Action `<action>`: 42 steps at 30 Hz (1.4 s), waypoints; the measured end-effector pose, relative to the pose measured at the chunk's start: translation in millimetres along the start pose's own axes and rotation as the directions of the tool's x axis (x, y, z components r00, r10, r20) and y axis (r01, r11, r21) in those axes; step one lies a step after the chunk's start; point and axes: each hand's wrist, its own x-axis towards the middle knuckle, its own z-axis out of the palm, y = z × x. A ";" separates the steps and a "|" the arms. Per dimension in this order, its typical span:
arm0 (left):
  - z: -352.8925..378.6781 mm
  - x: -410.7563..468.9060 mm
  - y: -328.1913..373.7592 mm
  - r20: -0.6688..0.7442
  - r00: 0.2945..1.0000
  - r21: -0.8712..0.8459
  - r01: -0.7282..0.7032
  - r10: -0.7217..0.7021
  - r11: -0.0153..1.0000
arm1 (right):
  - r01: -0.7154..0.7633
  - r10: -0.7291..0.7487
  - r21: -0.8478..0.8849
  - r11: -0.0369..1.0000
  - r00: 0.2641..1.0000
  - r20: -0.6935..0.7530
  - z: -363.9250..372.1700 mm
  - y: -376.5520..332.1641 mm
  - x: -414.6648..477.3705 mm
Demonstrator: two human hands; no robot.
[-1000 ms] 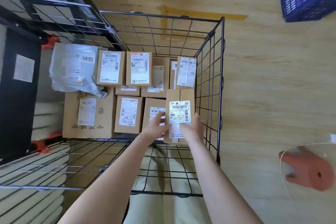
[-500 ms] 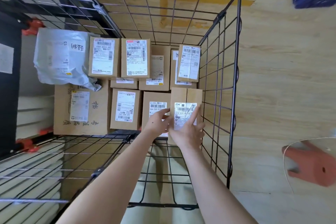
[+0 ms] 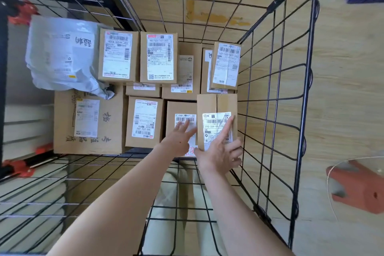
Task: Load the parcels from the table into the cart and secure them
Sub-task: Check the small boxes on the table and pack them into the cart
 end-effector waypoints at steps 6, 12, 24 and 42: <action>31.8 5.7 -6.8 0.002 0.995 0.275 0.091 -0.096 0.957 | -0.045 0.045 0.028 0.999 0.999 0.002 2.5 4.6 1.0; 37.6 4.4 -22.9 0.011 0.990 0.347 0.130 -0.143 0.929 | -0.047 0.048 -0.028 0.998 0.998 0.031 0.3 7.1 3.4; 32.9 1.9 -29.5 0.027 0.991 0.346 0.114 -0.132 0.931 | 0.243 -0.180 -0.187 0.952 0.936 0.303 40.4 33.8 36.0; 12.4 -7.1 2.4 -0.094 0.991 0.282 0.123 -0.100 0.951 | 0.328 -0.255 -0.134 0.935 0.886 0.388 36.5 40.8 34.5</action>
